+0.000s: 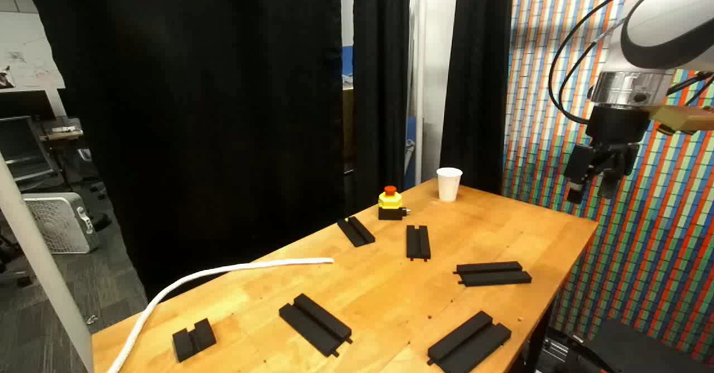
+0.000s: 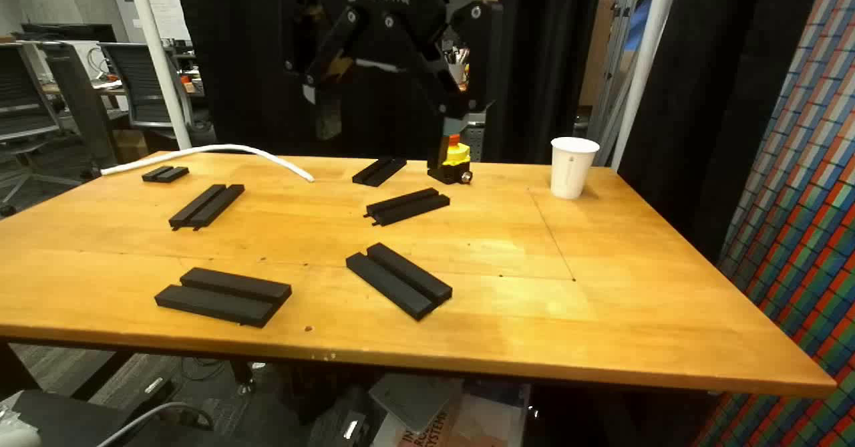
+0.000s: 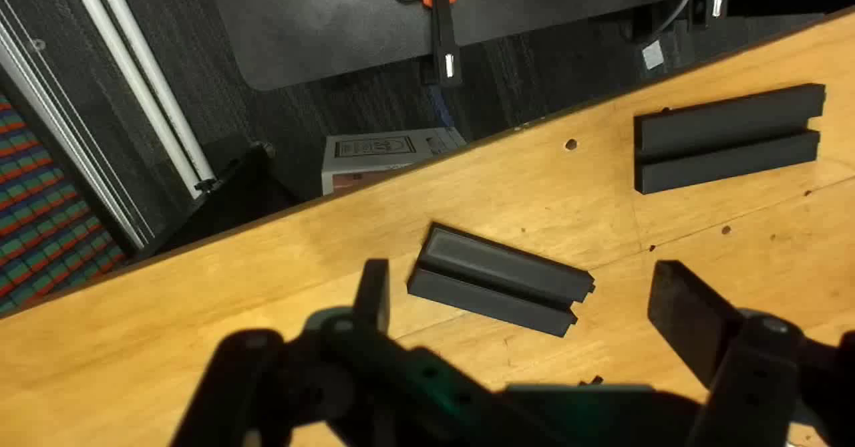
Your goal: Connect the pads
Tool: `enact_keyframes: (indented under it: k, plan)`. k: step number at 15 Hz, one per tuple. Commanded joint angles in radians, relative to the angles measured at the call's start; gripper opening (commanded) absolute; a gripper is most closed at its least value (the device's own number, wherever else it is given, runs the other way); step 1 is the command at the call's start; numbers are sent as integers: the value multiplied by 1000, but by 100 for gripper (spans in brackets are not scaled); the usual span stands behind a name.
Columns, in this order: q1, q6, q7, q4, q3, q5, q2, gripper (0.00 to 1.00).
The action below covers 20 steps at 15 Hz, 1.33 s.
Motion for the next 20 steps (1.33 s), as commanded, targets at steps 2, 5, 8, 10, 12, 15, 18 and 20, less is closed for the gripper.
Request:
enact_keyframes:
  k: [2,5,8,10,12,15,18,20]
  plan:
    - [-4,-1,-3,9,4,4,0,100]
    - [-4,-1,-3,9,4,4,-2,100]
    - [-2,-1,-9,12,2,2,5,100]
    - [5,18,-16,24,-4,3,33,100]
    - [21,52,-15,35,-12,26,73,100]
    - [49,117,18,46,6,78,136,100]
    - [74,200,138,65,39,209,221,100]
    - [90,268,227,80,69,299,284,100]
